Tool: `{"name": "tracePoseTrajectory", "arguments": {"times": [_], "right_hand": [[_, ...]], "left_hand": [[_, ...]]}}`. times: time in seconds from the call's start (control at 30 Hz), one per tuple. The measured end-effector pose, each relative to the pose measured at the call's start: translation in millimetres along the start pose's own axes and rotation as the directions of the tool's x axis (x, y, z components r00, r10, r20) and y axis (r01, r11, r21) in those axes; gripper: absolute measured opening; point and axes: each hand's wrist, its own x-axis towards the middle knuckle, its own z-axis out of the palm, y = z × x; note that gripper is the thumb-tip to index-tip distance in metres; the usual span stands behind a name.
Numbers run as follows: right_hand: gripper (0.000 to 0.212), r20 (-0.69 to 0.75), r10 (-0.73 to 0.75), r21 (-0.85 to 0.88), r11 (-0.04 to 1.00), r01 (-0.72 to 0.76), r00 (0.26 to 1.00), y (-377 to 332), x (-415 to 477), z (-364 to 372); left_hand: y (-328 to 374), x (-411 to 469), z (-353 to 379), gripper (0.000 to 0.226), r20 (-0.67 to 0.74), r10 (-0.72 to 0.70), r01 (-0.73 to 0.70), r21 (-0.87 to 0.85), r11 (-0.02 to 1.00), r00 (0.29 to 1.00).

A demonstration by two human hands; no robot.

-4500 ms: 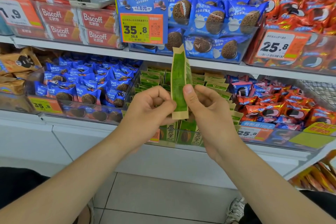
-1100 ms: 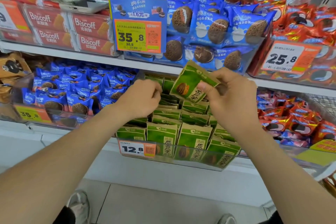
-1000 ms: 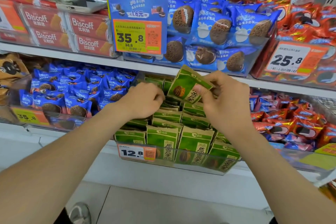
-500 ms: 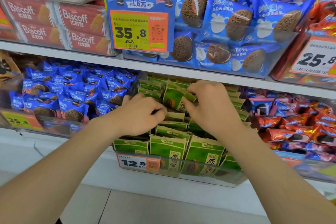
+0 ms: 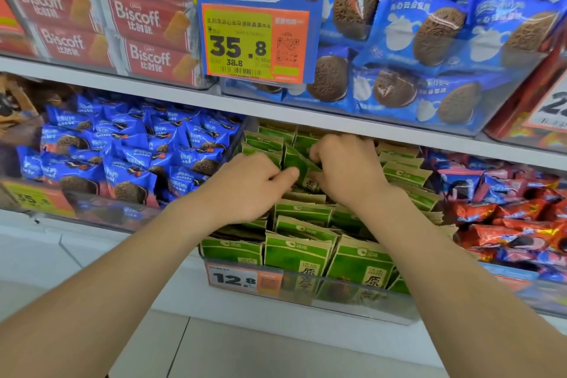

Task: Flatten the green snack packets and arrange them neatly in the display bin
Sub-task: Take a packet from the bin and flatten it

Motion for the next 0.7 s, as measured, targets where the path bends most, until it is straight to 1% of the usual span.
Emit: {"name": "tracePoseTrajectory", "arguments": {"times": [0.03, 0.1, 0.13, 0.2, 0.3, 0.43, 0.5, 0.57, 0.6, 0.7], "right_hand": [[0.011, 0.032, -0.022, 0.010, 1.000, 0.022, 0.999, 0, -1, 0], [0.023, 0.092, -0.064, 0.037, 0.997, 0.061, 0.994, -1, -8, -1], [0.031, 0.129, -0.077, 0.048, 0.996, 0.072, 0.989, 0, -11, -3], [0.044, 0.192, -0.107, 0.048, 0.994, 0.099, 0.976, 6, -18, -8], [0.051, 0.212, -0.149, 0.045, 0.989, 0.142, 0.966, 13, -23, -12], [0.068, 0.184, -0.121, 0.009, 0.993, 0.122, 0.975, 11, -22, -15], [0.063, 0.145, -0.133, -0.014, 0.990, 0.137, 0.980, 7, -21, -15], [0.049, 0.106, -0.165, -0.030, 0.985, 0.169, 0.981, 3, -21, -13], [0.047, 0.081, -0.175, -0.033, 0.984, 0.178, 0.981, 3, -20, -11], [0.062, -0.051, -0.193, 0.009, 0.981, 0.193, 0.980, 4, -20, -5]], "left_hand": [[-1, 2, 0, 0.064, -0.024, 0.000, -0.001, -0.043, 0.999, 1.000], [-4, 4, -1, 0.061, -0.013, 0.039, -0.039, -0.073, 0.997, 0.999], [-6, 4, -1, 0.059, 0.006, 0.068, -0.067, -0.061, 0.996, 0.998], [-10, 5, 1, 0.047, 0.018, 0.109, -0.109, 0.010, 0.994, 0.994], [-6, -1, 1, 0.030, 0.008, 0.082, -0.083, 0.083, 0.993, 0.997], [-4, -6, 3, 0.032, -0.030, 0.046, -0.041, 0.131, 0.990, 0.999], [-6, -5, 4, 0.032, -0.033, 0.033, -0.028, 0.133, 0.991, 0.999], [-8, -4, 5, 0.031, -0.040, 0.027, -0.022, 0.122, 0.992, 0.999], [-8, -4, 6, 0.032, -0.046, 0.024, -0.019, 0.117, 0.993, 0.999], [-9, -3, 6, 0.036, -0.039, 0.021, -0.016, 0.118, 0.993, 0.999]]}}
